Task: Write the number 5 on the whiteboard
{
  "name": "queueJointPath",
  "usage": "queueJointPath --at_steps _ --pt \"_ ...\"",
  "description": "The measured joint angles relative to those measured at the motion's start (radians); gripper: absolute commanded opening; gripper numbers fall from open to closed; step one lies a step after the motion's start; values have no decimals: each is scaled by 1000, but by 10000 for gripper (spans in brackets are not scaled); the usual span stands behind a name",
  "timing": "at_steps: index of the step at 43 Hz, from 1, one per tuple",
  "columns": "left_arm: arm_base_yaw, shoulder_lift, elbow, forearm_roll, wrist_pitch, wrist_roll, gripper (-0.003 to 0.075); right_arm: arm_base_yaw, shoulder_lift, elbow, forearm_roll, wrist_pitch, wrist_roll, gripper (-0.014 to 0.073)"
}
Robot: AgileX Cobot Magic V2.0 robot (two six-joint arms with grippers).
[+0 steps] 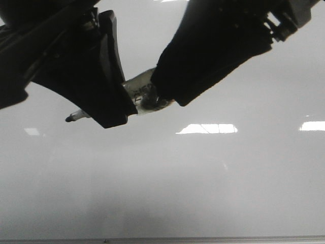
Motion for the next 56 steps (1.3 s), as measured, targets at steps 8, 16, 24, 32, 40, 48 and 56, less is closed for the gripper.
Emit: queueJointPath --at_steps 8,16,24,32,40,48,56 --pt "0 0 0 0 -8 -32 407 0 -5 0 -10 2 -2 -67" --pt "0 0 0 -2 -22 -52 585 -31 -68 36 -31 8 -2 -66" --pt "0 0 0 -2 -24 -54 584 -155 -189 146 -35 10 2 -66" --pt "0 0 0 -2 -24 -57 459 -301 -315 233 -39 10 6 -66" --pt "0 0 0 -2 -15 -60 130 -347 -360 249 -39 10 6 -66" --pt "0 0 0 -2 13 -60 -20 -347 -360 249 -39 10 6 -66" --pt "7 -30 12 -13 11 -97 -20 -347 -360 249 -13 -14 17 -66"
